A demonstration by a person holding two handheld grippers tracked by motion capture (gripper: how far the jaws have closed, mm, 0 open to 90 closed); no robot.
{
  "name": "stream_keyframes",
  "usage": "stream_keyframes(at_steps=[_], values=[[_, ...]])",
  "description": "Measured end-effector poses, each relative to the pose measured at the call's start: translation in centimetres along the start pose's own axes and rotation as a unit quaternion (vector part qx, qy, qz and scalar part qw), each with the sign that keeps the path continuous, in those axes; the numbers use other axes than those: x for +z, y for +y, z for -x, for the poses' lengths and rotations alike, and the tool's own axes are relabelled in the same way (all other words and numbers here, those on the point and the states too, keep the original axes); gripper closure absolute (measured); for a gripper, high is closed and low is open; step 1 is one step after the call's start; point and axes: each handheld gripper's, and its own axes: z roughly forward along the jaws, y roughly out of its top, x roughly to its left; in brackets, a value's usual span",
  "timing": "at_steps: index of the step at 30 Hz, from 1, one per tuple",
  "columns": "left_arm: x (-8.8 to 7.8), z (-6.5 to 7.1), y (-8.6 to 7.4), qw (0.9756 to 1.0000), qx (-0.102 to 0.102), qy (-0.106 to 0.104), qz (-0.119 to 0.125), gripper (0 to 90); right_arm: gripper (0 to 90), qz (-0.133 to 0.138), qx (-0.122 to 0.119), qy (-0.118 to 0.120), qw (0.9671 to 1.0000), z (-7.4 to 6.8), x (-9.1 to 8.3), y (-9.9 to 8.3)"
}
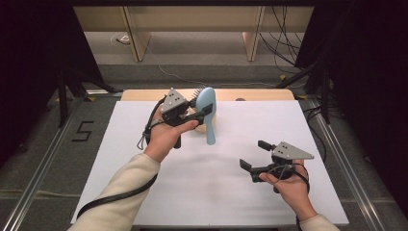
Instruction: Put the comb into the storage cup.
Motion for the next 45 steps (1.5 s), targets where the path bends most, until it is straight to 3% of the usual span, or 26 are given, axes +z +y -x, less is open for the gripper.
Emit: stream_keyframes(at_steps=[45], values=[[1.2,-1.3,0.7,0.9998,0.012,0.013,-0.005,50.3,3.1,-0.005,0.007,-0.007,0.9999,0.1,-1.3,-1.1]])
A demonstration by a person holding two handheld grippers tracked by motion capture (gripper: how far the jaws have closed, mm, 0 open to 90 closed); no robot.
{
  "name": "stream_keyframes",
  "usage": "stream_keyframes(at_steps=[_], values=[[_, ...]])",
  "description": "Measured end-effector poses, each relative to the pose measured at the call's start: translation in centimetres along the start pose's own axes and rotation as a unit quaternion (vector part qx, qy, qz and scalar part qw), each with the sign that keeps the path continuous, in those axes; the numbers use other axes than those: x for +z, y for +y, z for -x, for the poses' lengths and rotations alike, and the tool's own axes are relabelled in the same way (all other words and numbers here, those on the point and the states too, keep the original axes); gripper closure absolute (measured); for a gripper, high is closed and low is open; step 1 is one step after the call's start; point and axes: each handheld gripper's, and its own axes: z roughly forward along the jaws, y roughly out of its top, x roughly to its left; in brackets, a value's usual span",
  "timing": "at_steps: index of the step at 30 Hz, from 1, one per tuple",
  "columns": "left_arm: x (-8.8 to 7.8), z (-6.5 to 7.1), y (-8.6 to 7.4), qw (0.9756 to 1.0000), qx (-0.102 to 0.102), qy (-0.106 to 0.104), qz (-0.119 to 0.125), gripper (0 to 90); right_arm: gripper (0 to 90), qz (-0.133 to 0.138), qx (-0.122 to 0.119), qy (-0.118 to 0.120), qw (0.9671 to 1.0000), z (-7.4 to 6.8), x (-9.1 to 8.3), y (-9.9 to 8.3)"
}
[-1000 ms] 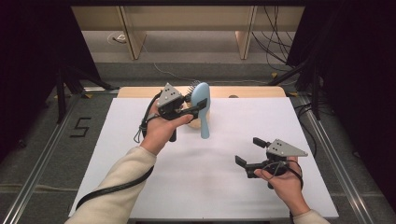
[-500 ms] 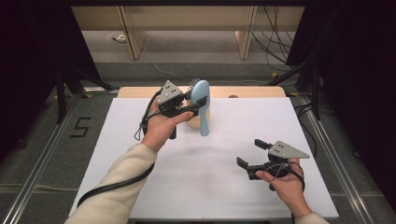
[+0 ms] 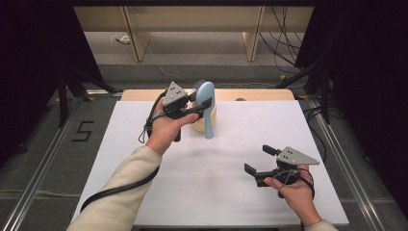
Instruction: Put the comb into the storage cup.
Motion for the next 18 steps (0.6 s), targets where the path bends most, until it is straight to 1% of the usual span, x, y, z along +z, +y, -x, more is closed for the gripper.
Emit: stream_keyframes(at_steps=[18], values=[[0.34,-0.52,0.58,1.0,0.004,0.003,0.0,50.2,3.2,-0.002,0.0,-0.003,1.0,-0.05,-0.34,-0.31]])
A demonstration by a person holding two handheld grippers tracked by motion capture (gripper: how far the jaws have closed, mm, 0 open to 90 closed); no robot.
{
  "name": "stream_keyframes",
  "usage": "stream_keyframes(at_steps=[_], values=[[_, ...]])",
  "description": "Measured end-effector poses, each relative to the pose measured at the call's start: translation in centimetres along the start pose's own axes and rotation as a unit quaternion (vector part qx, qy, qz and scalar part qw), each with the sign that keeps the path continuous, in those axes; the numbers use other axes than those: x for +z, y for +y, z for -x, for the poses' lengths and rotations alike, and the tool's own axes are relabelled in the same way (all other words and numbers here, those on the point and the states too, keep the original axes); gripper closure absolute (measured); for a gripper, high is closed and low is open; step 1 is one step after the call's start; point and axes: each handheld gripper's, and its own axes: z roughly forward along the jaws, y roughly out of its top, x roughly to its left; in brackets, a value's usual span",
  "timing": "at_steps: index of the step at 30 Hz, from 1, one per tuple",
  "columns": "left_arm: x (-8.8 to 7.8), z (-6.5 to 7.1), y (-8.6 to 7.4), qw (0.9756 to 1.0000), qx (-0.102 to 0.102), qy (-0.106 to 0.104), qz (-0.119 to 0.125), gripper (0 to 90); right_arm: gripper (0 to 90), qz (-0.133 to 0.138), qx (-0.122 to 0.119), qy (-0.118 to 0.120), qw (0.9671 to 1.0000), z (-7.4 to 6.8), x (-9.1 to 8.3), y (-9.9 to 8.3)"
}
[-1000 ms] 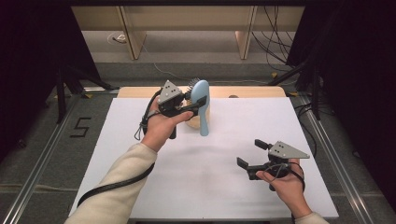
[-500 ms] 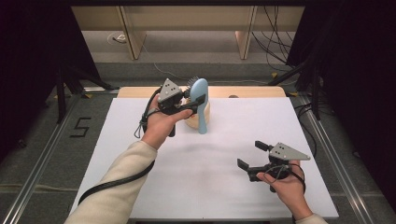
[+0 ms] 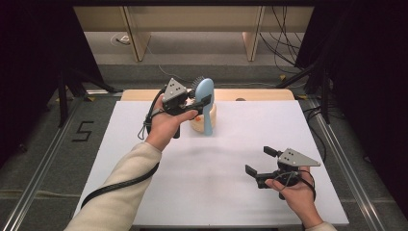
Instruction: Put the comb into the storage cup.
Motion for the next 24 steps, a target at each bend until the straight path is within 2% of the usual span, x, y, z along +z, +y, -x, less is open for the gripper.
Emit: stream_keyframes(at_steps=[24], values=[[0.71,-0.57,0.5,1.0,-0.002,0.003,0.0,50.2,3.3,-0.001,0.002,-0.001,1.0,-0.13,-0.28,-0.42]])
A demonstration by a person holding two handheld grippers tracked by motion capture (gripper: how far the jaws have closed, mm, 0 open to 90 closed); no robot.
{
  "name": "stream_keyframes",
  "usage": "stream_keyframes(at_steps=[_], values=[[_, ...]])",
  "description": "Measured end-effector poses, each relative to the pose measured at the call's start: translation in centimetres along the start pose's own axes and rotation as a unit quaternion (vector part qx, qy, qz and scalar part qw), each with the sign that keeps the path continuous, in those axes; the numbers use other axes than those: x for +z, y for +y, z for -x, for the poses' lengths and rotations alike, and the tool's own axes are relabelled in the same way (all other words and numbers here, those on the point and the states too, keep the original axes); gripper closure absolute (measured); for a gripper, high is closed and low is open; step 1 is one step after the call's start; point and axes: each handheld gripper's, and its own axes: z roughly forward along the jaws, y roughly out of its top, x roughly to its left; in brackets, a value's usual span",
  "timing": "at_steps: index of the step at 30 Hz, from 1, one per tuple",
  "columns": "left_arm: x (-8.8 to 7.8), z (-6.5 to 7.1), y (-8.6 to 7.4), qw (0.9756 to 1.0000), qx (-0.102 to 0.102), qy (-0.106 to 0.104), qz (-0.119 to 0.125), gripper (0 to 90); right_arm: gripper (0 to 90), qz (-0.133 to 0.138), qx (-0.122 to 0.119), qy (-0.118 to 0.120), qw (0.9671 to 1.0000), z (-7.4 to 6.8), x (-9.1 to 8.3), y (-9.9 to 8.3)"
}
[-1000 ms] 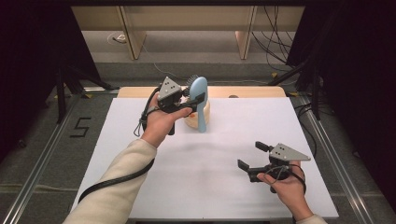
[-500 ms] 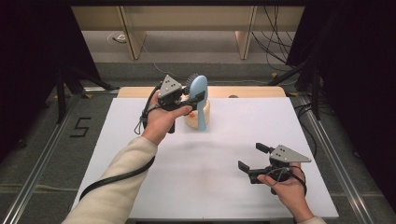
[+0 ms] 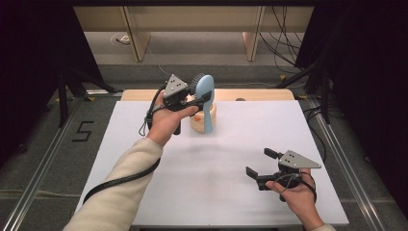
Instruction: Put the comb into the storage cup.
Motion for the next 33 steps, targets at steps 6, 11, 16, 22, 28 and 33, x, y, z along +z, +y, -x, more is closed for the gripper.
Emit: stream_keyframes(at_steps=[6,11,16,22,28,33], values=[[0.2,-0.2,0.0,1.0,0.0,0.002,-0.002,50.2,3.6,-0.001,0.002,0.0,1.0,0.0,0.0,-0.1],[0.4,-0.4,0.2,1.0,0.0,0.003,-0.002,50.2,3.6,-0.002,0.002,-0.002,1.0,0.1,-0.1,-0.2],[0.6,-0.5,0.3,1.0,0.002,0.003,-0.001,50.2,3.7,-0.002,0.005,-0.001,1.0,0.1,-0.1,-0.2],[0.8,-0.7,0.5,1.0,0.001,0.006,-0.001,50.1,3.7,-0.002,0.006,-0.001,1.0,0.1,-0.1,-0.3],[0.8,-0.9,0.8,1.0,0.004,0.007,0.001,50.1,3.9,-0.002,0.006,-0.001,1.0,0.1,0.0,-0.3],[0.8,-1.0,1.1,0.9999,0.004,0.009,0.004,50.1,3.9,-0.004,0.005,0.0,1.0,0.1,0.1,-0.3]])
